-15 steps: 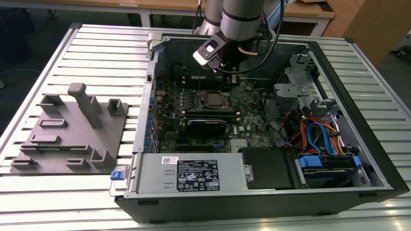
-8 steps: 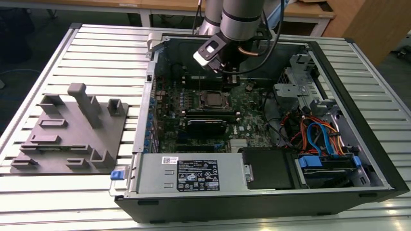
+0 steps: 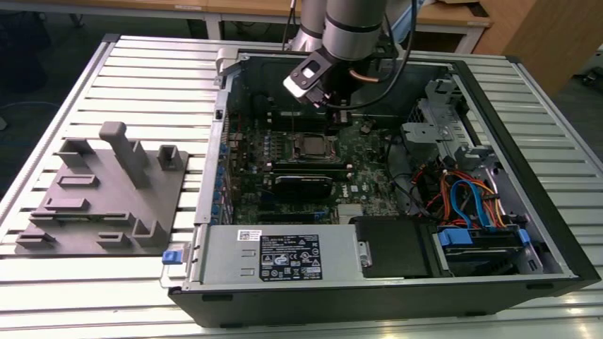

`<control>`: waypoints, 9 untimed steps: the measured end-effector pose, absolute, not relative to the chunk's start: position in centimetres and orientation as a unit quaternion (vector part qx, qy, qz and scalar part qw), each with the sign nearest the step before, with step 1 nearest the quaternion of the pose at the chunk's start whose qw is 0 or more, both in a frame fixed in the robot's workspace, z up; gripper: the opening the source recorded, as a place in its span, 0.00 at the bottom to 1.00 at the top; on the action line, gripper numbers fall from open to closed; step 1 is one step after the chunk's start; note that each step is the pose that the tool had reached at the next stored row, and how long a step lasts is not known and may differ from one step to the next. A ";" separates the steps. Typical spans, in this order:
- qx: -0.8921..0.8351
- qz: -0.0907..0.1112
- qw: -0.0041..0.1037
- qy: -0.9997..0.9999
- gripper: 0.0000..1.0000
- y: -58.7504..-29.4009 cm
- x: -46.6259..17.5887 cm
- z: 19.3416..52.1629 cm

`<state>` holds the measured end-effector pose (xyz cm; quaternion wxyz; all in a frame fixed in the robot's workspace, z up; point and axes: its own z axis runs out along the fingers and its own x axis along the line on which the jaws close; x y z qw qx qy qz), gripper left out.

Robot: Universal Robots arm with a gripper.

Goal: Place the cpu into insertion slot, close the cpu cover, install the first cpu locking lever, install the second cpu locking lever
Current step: 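Close the cpu cover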

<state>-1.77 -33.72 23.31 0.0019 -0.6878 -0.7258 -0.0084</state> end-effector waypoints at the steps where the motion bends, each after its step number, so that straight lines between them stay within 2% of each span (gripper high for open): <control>1: -0.688 -0.008 0.002 -0.726 0.10 -33.7 -1.8 23.3; 9: -0.688 -0.008 0.002 -0.726 0.10 -33.7 -2.1 23.2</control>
